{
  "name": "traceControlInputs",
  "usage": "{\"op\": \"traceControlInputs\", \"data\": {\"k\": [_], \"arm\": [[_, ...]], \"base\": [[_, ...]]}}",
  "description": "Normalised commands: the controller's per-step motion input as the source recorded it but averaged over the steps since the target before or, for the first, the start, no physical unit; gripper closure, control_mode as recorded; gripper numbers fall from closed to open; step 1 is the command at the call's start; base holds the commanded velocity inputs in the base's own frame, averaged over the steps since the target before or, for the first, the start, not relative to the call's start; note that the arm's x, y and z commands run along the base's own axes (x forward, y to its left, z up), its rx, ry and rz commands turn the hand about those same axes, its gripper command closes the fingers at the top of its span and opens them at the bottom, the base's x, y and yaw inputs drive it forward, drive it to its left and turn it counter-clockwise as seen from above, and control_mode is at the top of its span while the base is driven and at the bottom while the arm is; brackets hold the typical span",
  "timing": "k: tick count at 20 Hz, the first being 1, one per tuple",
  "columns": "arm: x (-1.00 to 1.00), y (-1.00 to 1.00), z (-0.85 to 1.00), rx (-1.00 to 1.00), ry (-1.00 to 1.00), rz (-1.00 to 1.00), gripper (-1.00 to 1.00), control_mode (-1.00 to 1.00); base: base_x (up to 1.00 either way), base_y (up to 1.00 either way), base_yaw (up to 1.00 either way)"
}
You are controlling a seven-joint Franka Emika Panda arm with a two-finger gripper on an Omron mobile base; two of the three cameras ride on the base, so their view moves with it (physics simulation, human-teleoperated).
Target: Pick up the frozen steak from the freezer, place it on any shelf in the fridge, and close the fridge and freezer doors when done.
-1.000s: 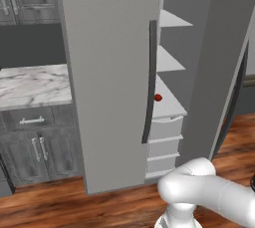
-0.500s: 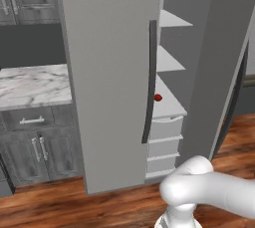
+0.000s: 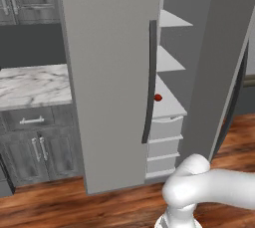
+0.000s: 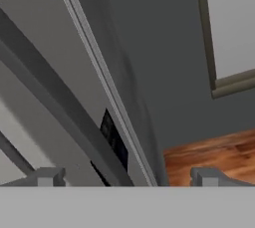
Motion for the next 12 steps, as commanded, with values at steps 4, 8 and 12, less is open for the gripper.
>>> {"op": "traceControlInputs", "data": {"k": [4, 8, 12], "arm": [[0.64, 0.00, -0.02, 0.00, 0.00, 0.00, -1.00, -1.00], [0.49, 0.03, 0.00, 0.00, 0.00, 0.03, -1.00, -1.00], [0.41, 0.36, 0.00, 0.00, 0.02, 0.11, -1.00, -1.00]], "base": [[0.00, 0.00, 0.00], [0.00, 0.00, 0.00], [0.00, 0.00, 0.00]]}}
